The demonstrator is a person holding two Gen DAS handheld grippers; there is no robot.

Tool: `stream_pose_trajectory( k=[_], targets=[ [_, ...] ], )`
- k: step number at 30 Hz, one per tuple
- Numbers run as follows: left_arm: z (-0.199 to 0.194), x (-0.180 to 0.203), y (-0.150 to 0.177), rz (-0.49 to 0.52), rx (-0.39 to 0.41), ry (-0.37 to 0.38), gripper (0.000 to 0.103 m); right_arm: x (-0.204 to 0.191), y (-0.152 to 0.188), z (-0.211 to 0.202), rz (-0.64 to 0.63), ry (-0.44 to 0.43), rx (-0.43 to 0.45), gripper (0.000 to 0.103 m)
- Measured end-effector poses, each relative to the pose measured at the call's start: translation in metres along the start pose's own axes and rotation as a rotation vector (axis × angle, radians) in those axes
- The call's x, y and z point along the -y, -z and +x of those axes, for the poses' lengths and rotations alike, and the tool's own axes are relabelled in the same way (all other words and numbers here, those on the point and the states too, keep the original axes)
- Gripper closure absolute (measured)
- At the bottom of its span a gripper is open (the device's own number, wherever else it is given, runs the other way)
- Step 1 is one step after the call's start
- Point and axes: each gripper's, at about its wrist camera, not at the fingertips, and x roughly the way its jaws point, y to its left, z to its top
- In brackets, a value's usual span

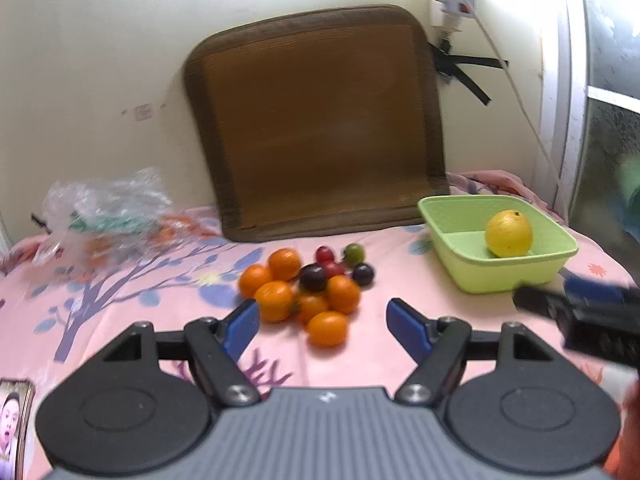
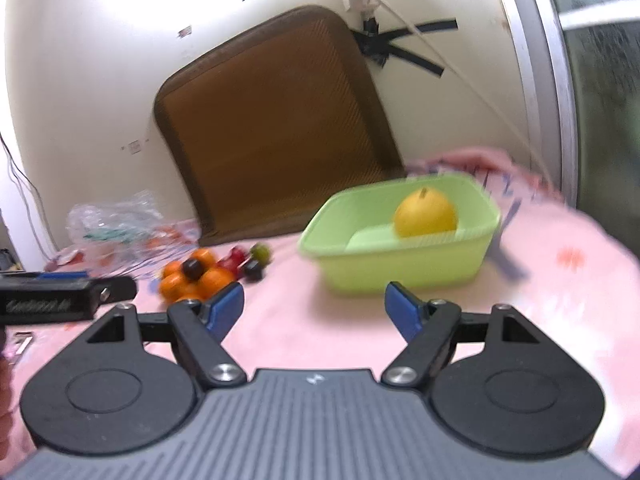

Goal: Organize fruits
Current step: 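Withdraw both grippers from the green basket, then grasp the red cherry tomato with the left gripper while the right grasps the dark purple tomato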

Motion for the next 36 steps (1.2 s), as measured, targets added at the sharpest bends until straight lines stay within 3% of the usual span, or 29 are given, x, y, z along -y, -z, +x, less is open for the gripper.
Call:
stream_pose_trajectory(
  k=[9, 14, 20, 36],
  targets=[
    [-0.017, -0.056, 0.035, -0.053, 0.014, -0.063, 0.028, -0.041, 0.031, -0.019, 0.031, 0.001, -0.050, 0.025],
    [-0.019, -0.083, 0.053, -0.078, -0.005, -0.107, 0.028, -0.056, 0.044, -0.017, 0.025, -0.004, -0.076, 0.040],
    [-0.014, -0.109, 0.066, -0.118, -0.028, -0.146, 0.028, -0.076, 0.052, -0.013, -0.069, 0.021, -0.084, 0.042],
    [0.003, -0.123, 0.078, -0.137, -0.050, -0.182, 0.028, -0.084, 0.056, -0.006, -0.110, 0.036, -0.110, 0.051]
  ],
)
